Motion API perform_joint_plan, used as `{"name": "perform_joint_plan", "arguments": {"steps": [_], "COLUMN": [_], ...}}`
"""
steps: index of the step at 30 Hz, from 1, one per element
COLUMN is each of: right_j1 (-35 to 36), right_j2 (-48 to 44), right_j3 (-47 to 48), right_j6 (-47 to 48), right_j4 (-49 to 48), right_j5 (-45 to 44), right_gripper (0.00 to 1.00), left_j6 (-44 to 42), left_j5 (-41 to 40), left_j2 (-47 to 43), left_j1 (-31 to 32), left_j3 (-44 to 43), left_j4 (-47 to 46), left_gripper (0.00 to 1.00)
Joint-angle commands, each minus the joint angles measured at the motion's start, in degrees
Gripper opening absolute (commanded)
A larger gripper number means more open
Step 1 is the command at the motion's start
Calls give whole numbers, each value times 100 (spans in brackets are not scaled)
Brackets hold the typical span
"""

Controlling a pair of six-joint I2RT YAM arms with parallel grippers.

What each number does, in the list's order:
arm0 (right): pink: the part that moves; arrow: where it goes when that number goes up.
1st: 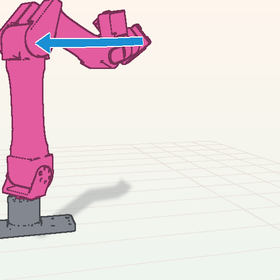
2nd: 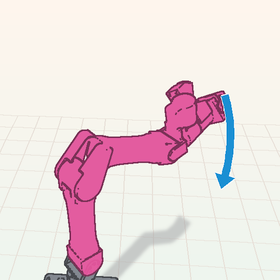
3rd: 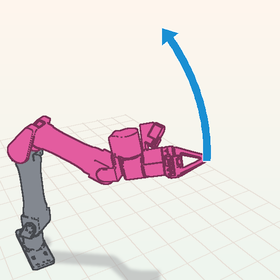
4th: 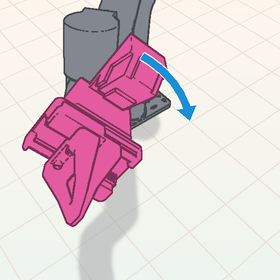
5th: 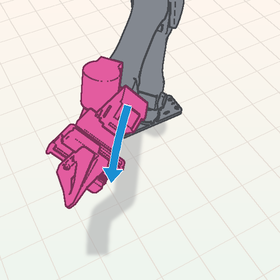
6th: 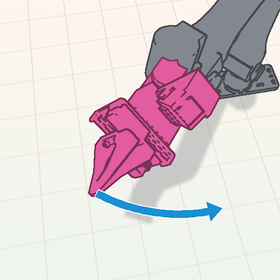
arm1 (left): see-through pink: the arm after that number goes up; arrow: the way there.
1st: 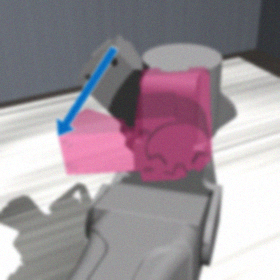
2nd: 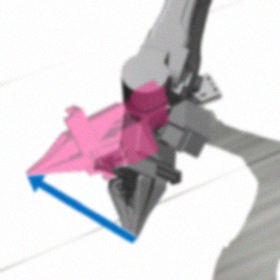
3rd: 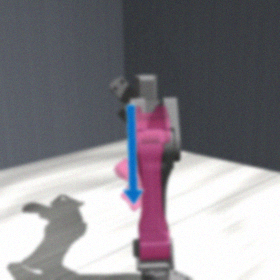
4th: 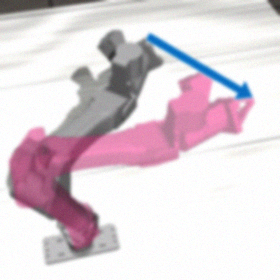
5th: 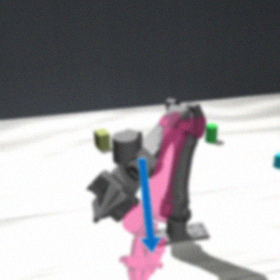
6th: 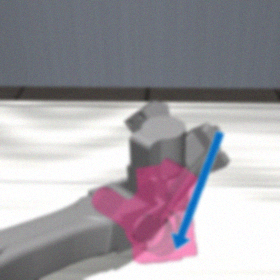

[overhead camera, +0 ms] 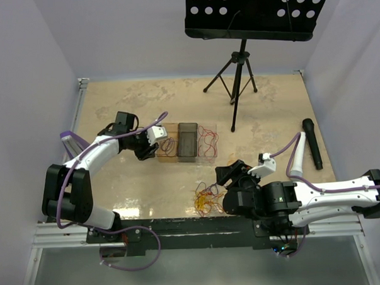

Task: Untangle the cables
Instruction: Place the cable in the bin.

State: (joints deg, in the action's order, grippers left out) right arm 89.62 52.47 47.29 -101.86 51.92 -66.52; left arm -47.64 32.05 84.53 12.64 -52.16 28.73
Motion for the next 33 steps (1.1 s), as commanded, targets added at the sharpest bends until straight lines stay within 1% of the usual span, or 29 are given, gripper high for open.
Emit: {"name": "perform_joint_plan", "arguments": {"steps": [1, 10, 16, 18, 23, 33], "right_j1": [2, 2, -6, 2, 2, 2], "right_j2": [-79, -79, -105, -105, -88, -158], "right_j3": [167, 140, 70, 44, 9, -62], "right_j6": [-123, -158, -193, -202, -211, -281], "right_j4": [81, 81, 64, 29, 2, 20], "right_j5": [-256, -239, -212, -221, -203, -168], "right_gripper": [69, 69, 69, 69, 69, 69], "left_j6": [43, 518, 694, 773, 949, 1072], "left_j5": [179, 161, 134, 196, 56, -287], "left_j2": [-42, 2, 37, 116, 353, 977], "left_j1": [10, 27, 150, 229, 537, 704], "left_j3": [-154, -400, -444, -461, -339, -663], "left_j4": [-306, -676, -843, -852, -1150, -1265], "left_gripper": [46, 46, 45, 45, 45, 45]}}
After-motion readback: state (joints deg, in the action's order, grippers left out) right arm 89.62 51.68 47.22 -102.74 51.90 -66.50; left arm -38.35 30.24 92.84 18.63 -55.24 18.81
